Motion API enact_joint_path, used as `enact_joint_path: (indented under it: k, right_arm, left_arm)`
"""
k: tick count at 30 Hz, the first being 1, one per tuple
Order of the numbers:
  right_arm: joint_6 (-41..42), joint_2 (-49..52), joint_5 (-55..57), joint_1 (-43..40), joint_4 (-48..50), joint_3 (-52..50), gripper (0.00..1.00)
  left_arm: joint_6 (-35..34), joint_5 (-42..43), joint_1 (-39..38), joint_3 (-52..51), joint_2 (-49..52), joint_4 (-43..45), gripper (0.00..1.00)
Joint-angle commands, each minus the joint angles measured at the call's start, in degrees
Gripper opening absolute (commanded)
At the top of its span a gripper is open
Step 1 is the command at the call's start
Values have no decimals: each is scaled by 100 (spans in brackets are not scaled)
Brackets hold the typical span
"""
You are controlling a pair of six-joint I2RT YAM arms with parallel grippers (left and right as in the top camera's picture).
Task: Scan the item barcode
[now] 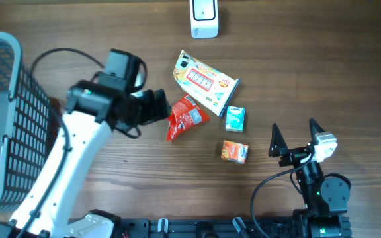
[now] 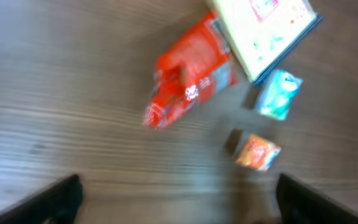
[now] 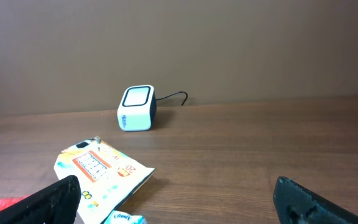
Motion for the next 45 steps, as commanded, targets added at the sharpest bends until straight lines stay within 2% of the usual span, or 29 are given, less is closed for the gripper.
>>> enact_joint_path:
  k: [1,2,4,6,8,10,13,17,21,23,31,34,37,40,42,45]
  right_arm:
    - [-52,-39,55,7,33,-4,100]
    - [-50,-39,55,7,33,-4,100]
    - [-50,-39,55,7,31,-4,99]
    - [-50,-39,55,7,33,-7,100]
    - [-50,-39,55,7,33,-7,100]
    - [-50,-39,55,7,33,-7,100]
    - [-52,-39,55,7,33,-4,100]
    - [-52,-39,55,7,33,-4,100]
    - [-50,-39,55,7,33,-4,100]
    - [-50,-39,55,7,33,-4,100]
    - [-50,-39,55,7,31,-7,100]
    - [-50,-39,55,7,33,-7,100]
    - [-50,-39,55,7,31,-7,100]
    - [-50,-39,55,7,33,-7,100]
    - [-50,-39,55,7,33,-4,100]
    - [-48,-39,55,7,33,-4,100]
  left_arm:
    - [-96,155,-597,-678,116,1119,39]
    - [-227,116,-791,-975,249,1840,27]
    - [-767,-162,-942,-1259,527,2527,4]
    - [-868,-372,-1032,-1469,964,3171,4]
    - [-946,-389,-1047,-1480,1519,3436,4]
    - [-1016,-627,-1047,-1480,1891,3447,4]
    - [-1139,-1770,-1045,-1478,2199,3071,4]
    - [-1202,-2031,-1047,-1340,1878,2612,4]
    - [-1202,-2055,-1051,-1014,778,2321,4]
    - [-1204,-2559,-1047,-1016,514,2295,4]
    - [-1294,-2763,-1019,-1204,2094,2371,4]
    - [-1290,-3152,-1016,-1204,2516,2308,4]
    - [-1290,-2962,-1019,-1014,2319,2004,4]
    - [-1290,-2479,-1021,-507,1663,1593,4]
    - [-1290,-2688,-1014,-470,1268,1611,4]
    - [-1292,-3289,-1014,-573,1290,1449,4]
